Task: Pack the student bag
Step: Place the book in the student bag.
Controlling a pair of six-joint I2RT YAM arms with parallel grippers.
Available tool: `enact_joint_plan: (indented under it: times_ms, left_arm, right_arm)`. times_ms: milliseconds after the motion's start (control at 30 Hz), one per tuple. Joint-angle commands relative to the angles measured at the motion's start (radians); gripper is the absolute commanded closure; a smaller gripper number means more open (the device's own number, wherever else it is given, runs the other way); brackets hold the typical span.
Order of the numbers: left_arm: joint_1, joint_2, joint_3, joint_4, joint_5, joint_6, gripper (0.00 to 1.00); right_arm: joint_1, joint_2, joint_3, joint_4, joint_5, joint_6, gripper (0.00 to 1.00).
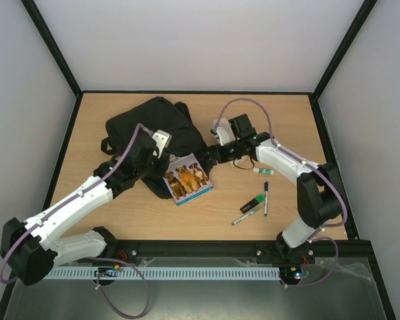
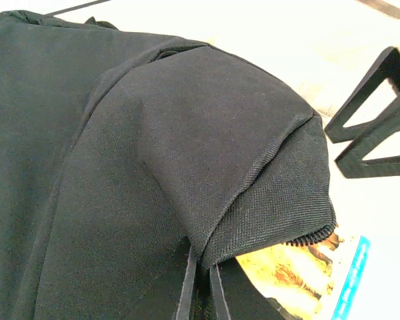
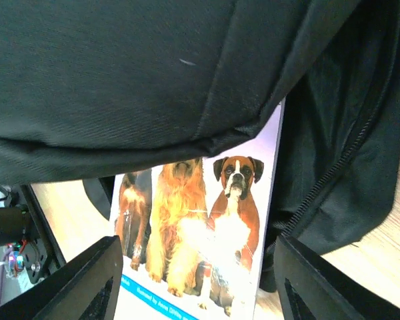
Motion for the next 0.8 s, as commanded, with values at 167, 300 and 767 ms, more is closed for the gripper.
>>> enact_joint_plan:
  times_ms: [167,300,767]
  left_arm:
    - [0.009,-0.091,-0.064,0.151,-0.041,0.015,0.98]
    - [0.029,-0.092,-0.076,0.171,-0.020,0.004,0.97]
    - [0.073,-0.109,-0.102,0.188,0.008,-0.021,0.97]
  right_arm:
    - [0.174,-0.207,-0.164,-0.124,0.216,-0.569,0.52]
    - [0.297,-0.228,-0.206,-0.121,0.388,-0.682,0.52]
    - [0.528,-0.098,-0.200,-0.058,0.721,-0.951,0.39]
